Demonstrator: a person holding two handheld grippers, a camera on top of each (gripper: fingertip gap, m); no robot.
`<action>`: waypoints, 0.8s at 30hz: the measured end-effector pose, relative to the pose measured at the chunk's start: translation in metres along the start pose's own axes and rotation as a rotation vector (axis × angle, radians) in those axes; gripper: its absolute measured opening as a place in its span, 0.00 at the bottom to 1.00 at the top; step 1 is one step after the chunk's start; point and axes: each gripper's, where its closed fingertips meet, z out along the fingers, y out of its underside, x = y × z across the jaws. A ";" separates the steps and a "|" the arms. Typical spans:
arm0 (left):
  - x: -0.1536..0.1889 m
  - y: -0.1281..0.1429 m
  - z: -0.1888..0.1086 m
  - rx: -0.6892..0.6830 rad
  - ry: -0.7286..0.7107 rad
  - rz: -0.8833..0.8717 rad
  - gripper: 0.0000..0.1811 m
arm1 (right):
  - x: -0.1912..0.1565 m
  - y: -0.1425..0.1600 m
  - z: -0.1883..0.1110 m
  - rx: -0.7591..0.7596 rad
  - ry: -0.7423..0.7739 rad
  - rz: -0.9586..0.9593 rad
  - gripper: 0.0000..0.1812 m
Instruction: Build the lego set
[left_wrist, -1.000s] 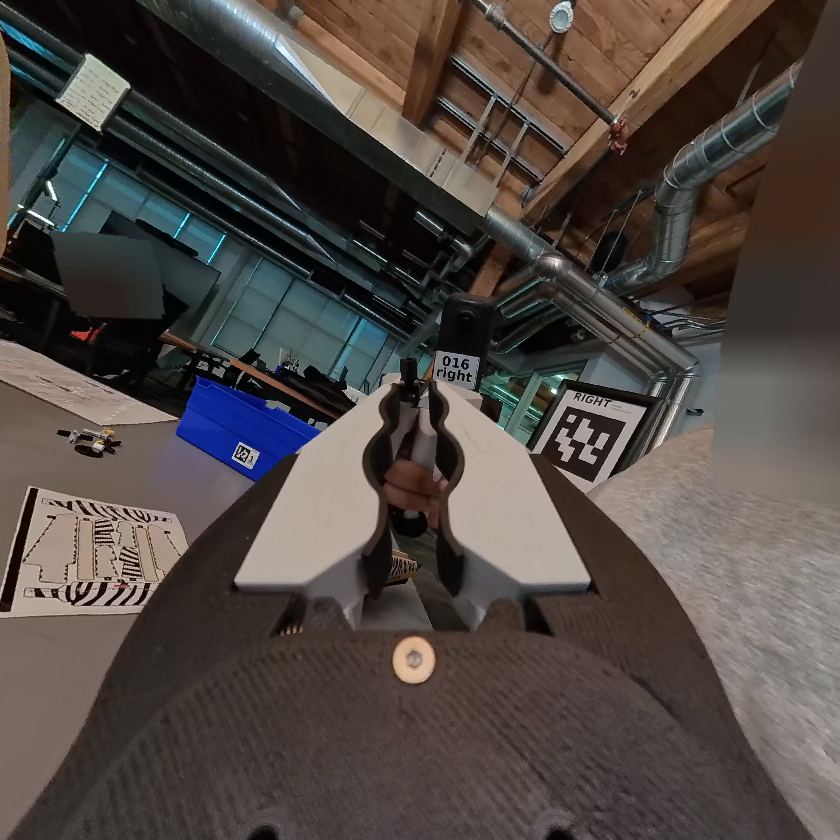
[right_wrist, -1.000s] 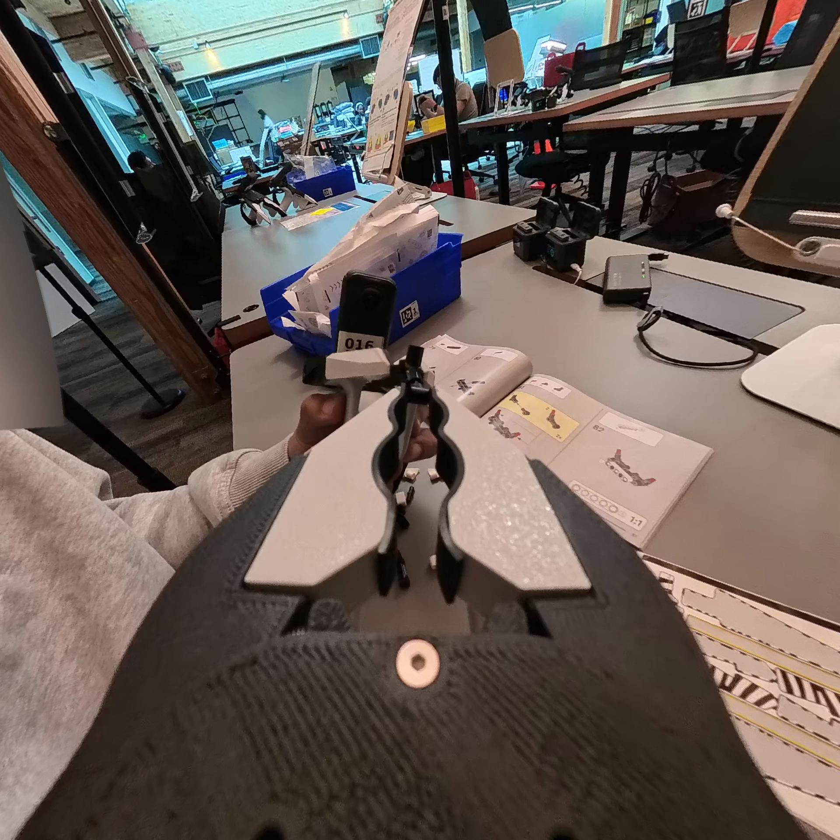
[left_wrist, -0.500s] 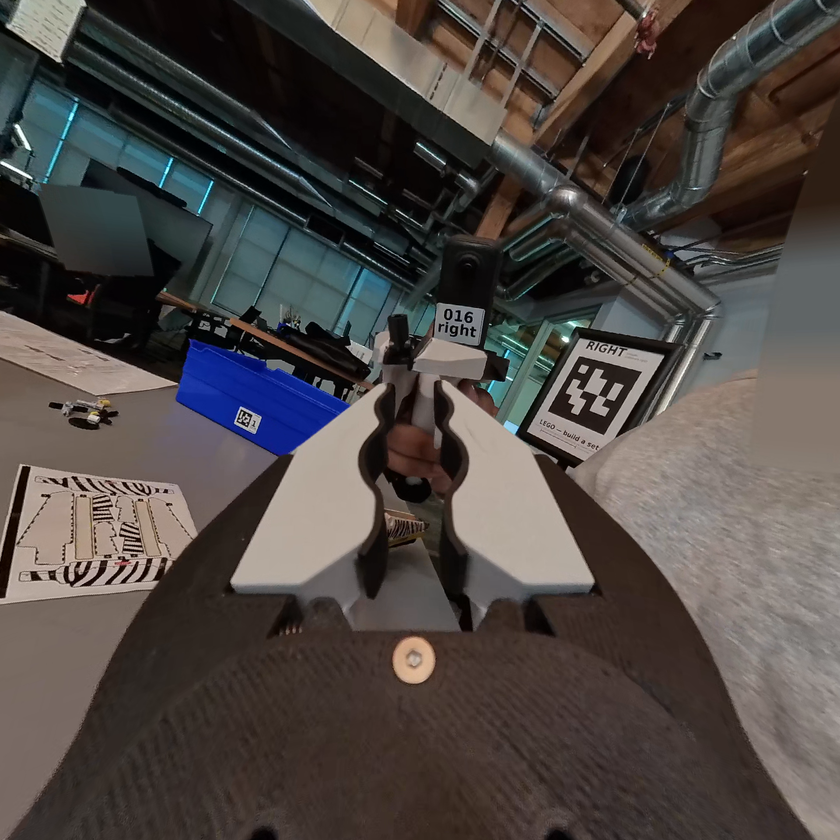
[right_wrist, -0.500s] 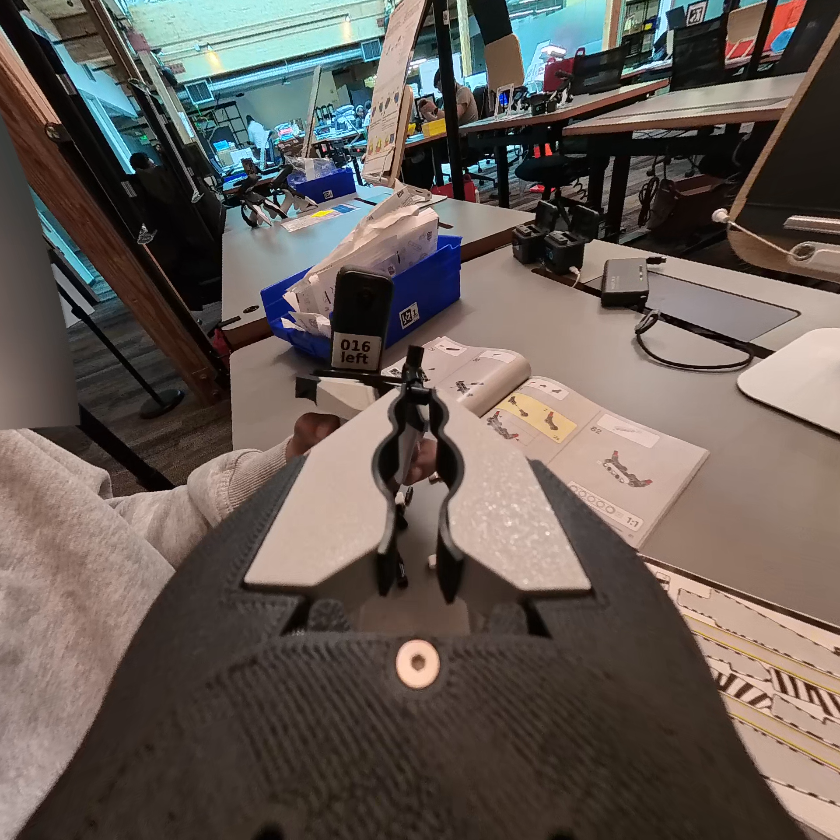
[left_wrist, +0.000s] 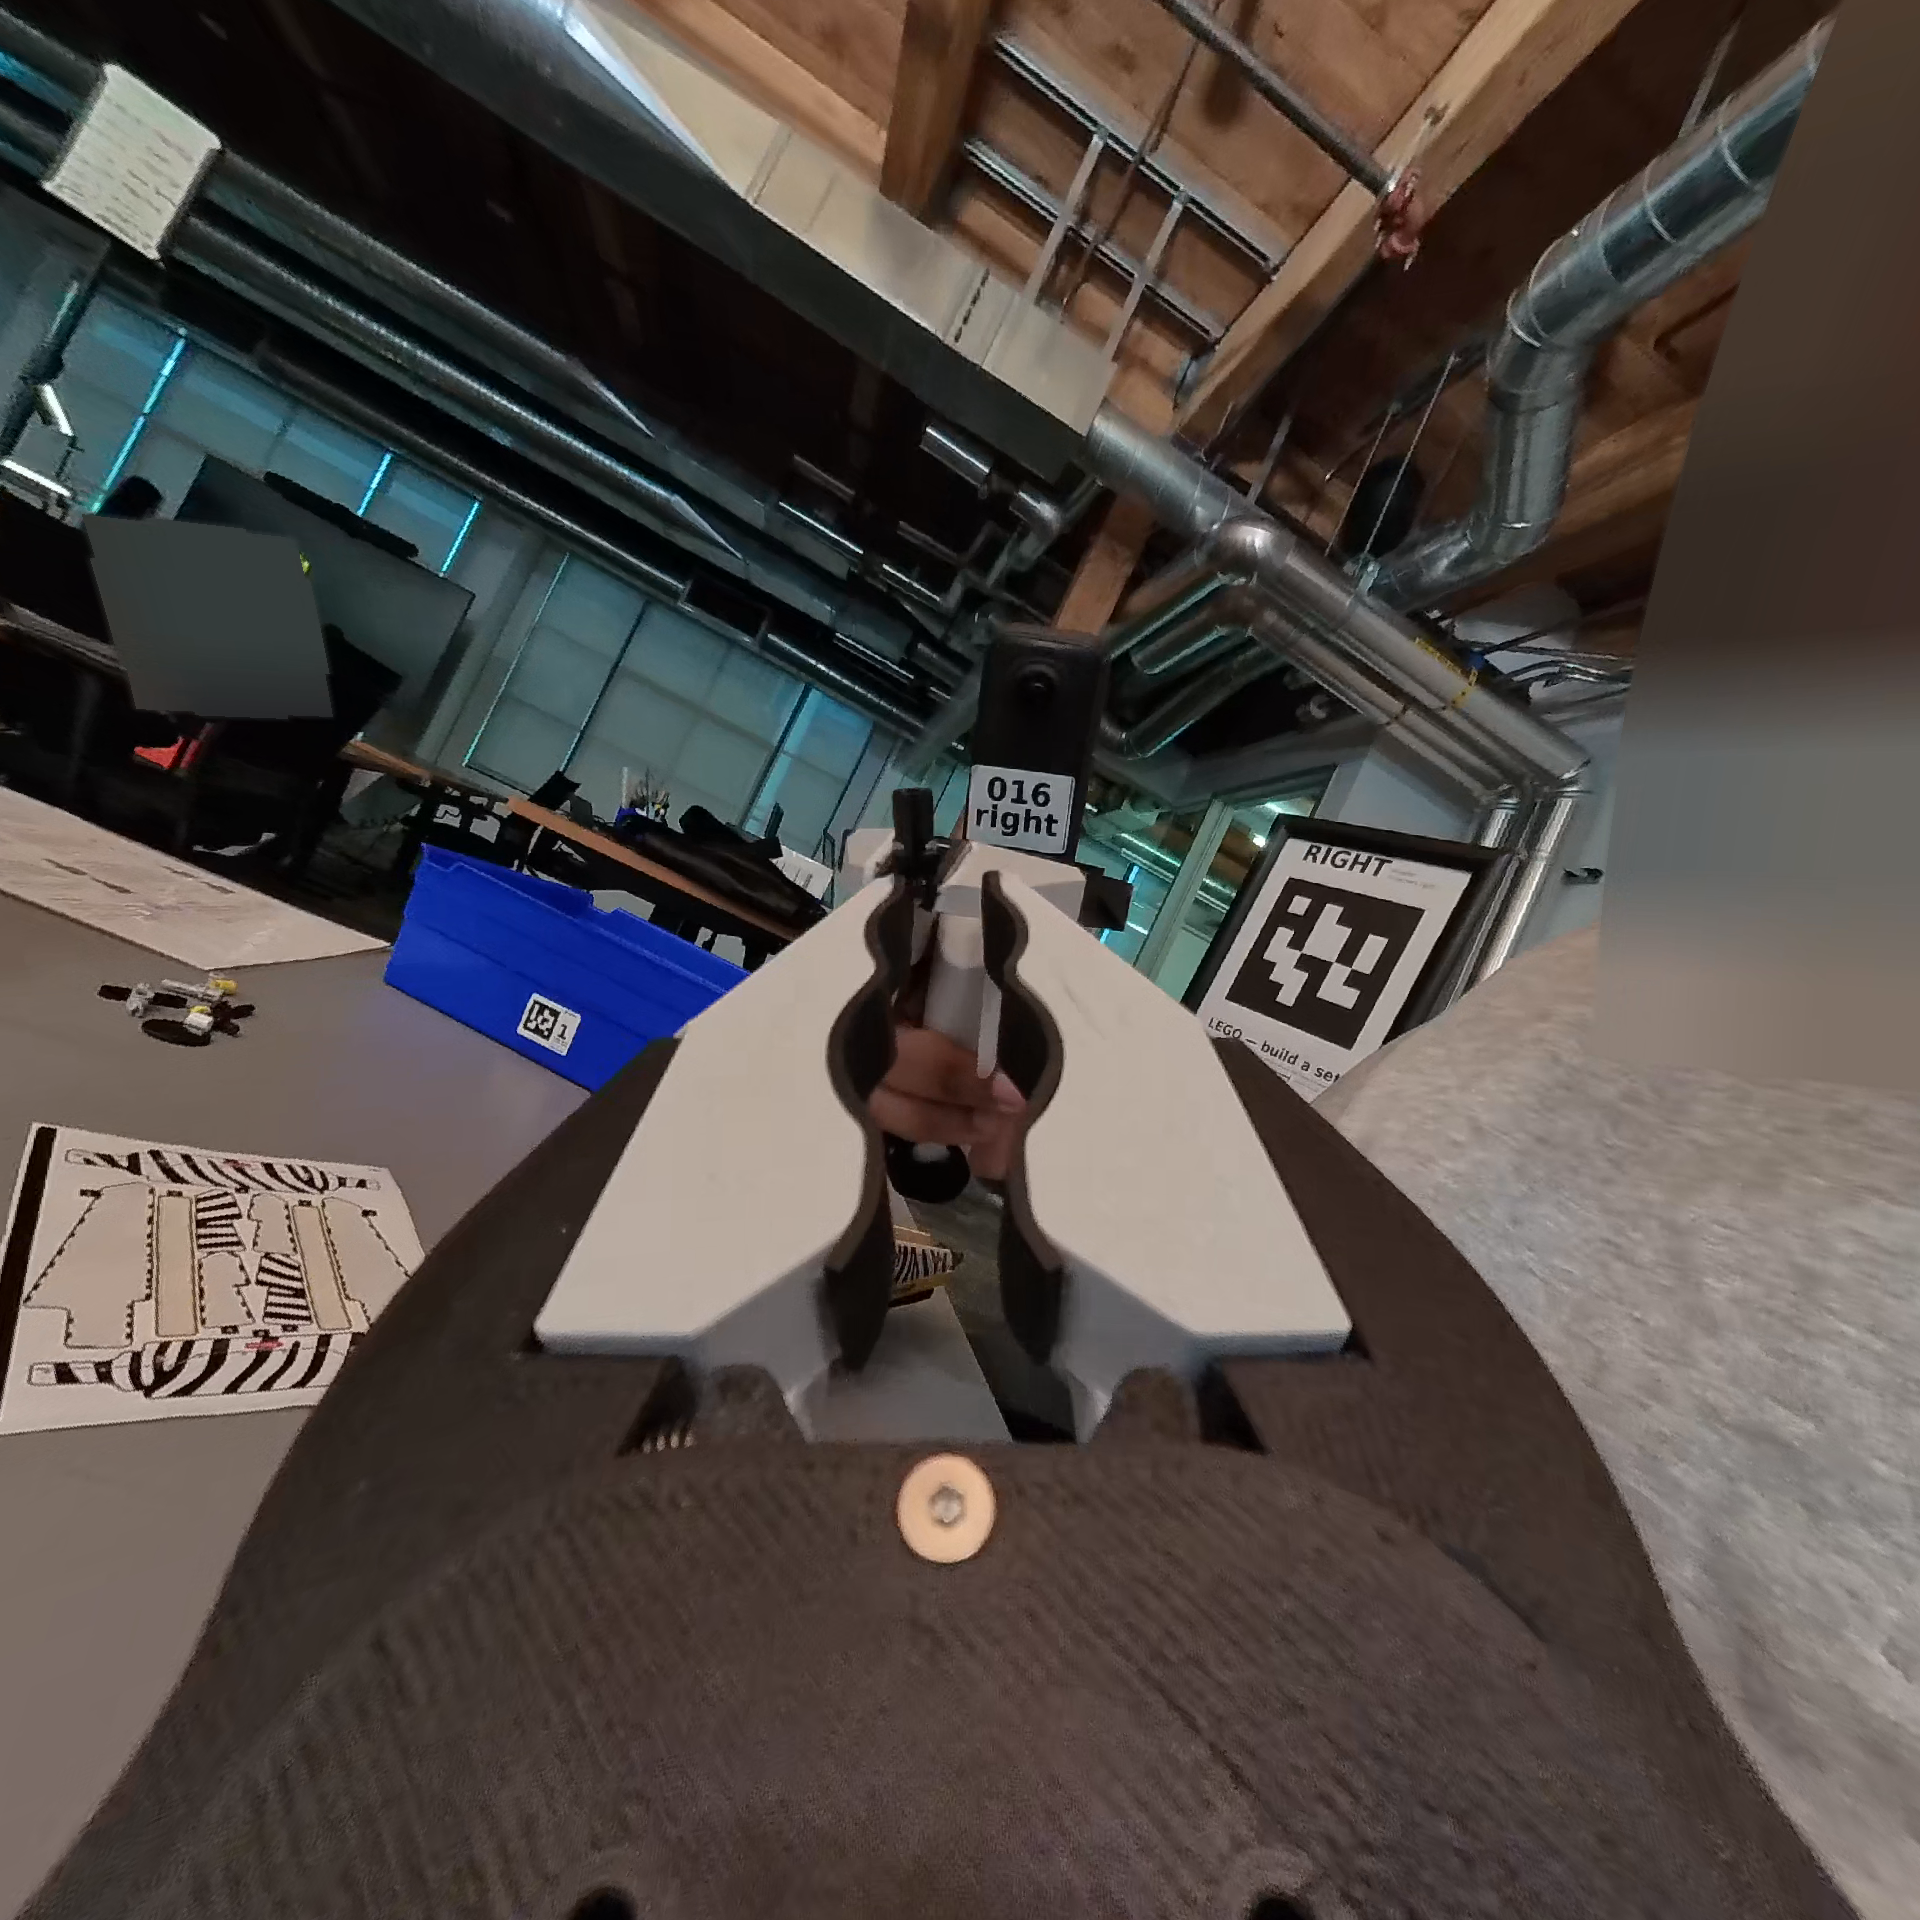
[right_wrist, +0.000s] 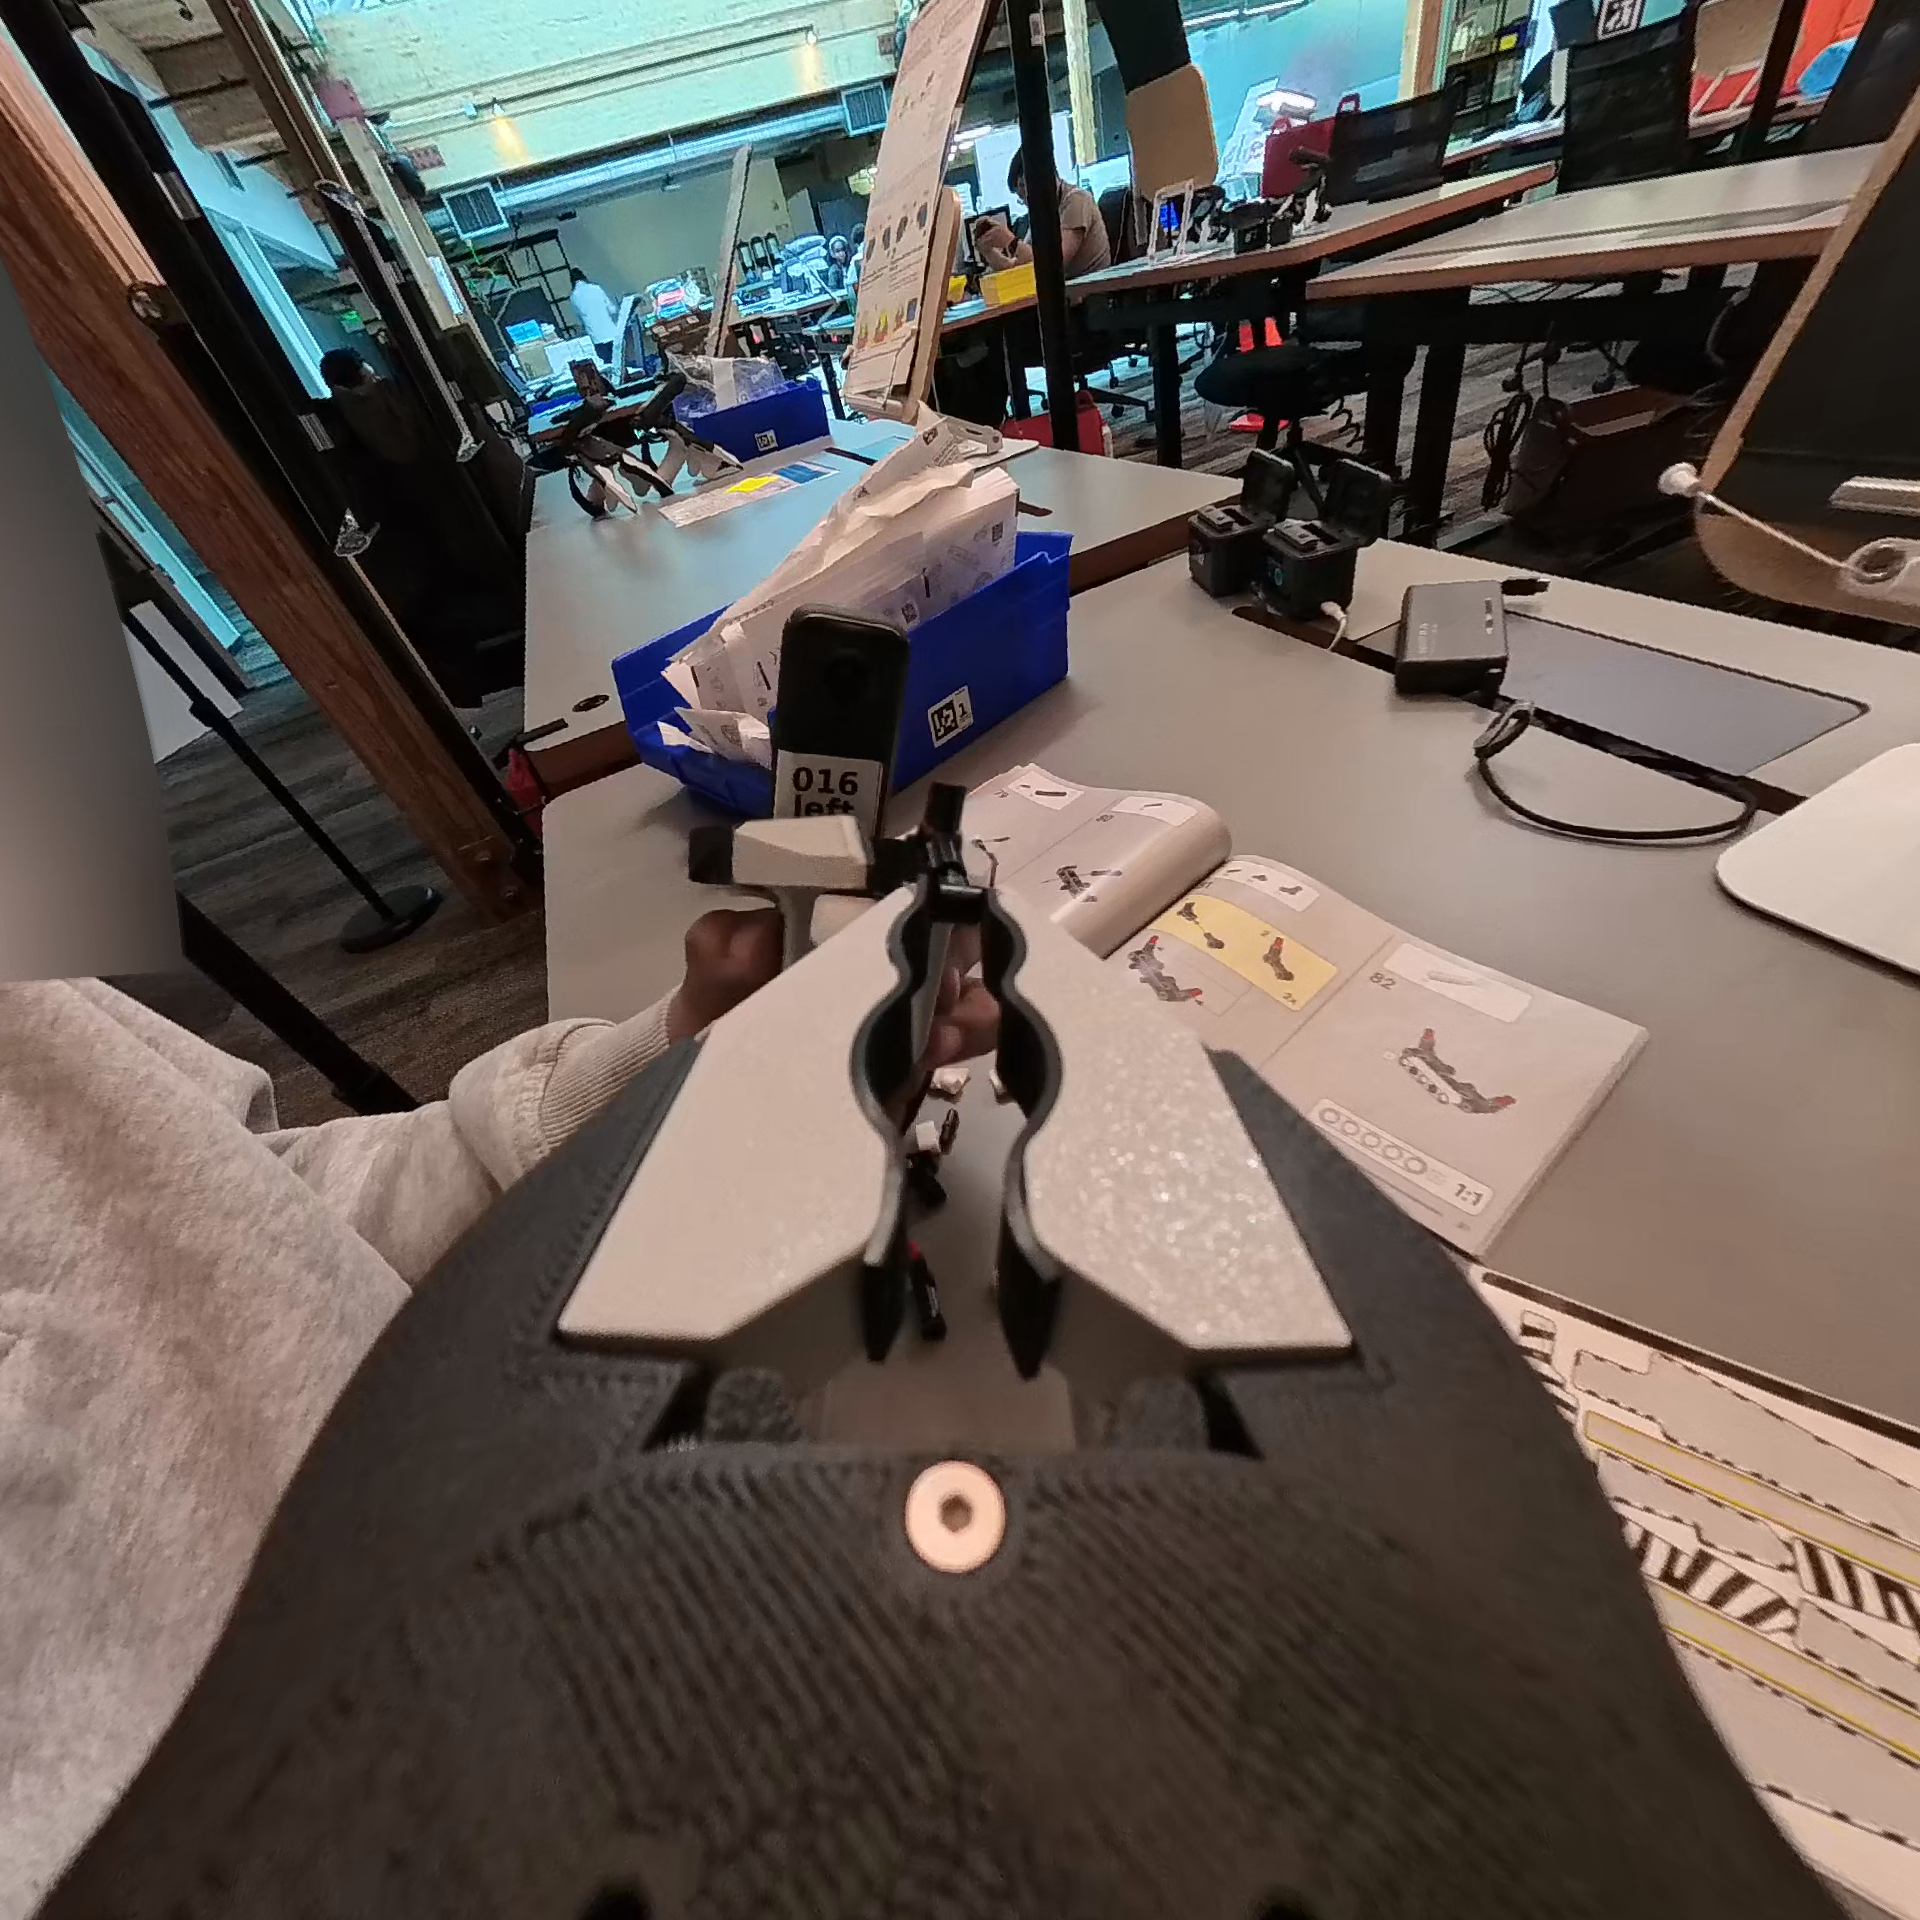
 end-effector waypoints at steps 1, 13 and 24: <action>0.000 0.001 0.000 -0.003 -0.002 0.003 0.06 | 0.000 0.000 0.000 -0.002 0.000 -0.001 0.04; -0.007 0.000 -0.001 -0.004 -0.034 -0.021 0.04 | 0.000 0.007 0.000 -0.051 0.015 -0.026 0.04; -0.009 -0.002 -0.004 0.004 -0.023 -0.063 0.03 | -0.002 0.024 0.015 -0.163 0.102 -0.226 0.04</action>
